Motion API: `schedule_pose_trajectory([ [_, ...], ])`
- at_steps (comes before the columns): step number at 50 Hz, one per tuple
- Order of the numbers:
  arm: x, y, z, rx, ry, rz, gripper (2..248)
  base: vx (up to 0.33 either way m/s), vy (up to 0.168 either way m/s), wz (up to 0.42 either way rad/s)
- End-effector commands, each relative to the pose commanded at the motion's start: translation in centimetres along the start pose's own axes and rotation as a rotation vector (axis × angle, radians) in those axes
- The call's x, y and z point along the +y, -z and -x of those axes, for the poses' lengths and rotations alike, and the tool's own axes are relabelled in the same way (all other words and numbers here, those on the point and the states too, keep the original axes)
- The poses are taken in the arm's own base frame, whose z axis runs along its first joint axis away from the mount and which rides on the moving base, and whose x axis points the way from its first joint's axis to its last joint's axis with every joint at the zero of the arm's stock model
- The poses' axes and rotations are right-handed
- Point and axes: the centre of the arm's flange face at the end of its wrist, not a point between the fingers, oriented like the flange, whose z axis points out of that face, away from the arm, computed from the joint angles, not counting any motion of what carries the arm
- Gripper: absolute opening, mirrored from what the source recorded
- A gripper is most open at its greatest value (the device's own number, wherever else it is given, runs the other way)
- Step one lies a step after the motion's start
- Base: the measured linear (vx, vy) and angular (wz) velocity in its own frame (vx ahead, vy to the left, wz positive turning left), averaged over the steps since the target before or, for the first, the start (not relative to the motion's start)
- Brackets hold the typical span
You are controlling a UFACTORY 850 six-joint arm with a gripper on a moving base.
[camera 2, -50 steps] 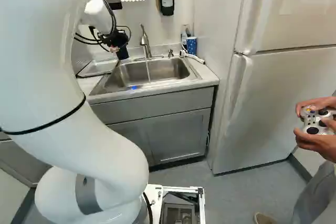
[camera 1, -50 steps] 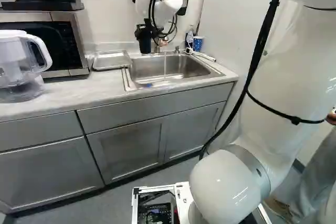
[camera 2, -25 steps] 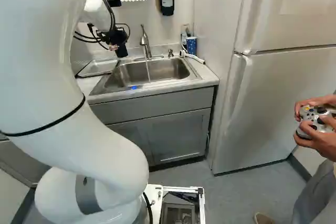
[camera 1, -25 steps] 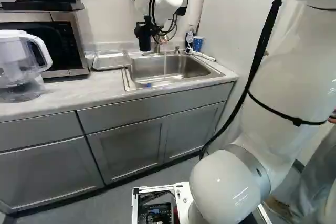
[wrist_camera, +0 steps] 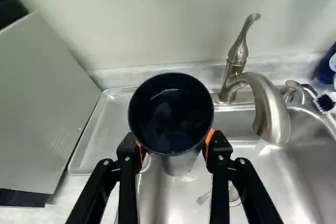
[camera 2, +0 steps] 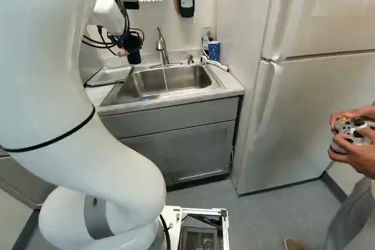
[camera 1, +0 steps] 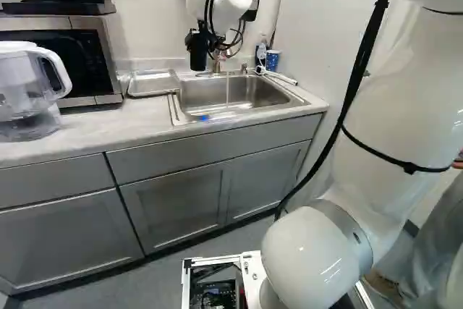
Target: Rinse the cup and place it in the tray
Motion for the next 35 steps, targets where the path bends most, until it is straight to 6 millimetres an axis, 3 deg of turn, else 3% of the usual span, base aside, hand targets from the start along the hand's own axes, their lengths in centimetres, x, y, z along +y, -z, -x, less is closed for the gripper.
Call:
schedule_pose_trajectory([
  [35,0.00,0.00,0.00,0.000,-0.370,0.000,123,0.000,0.000,0.000],
])
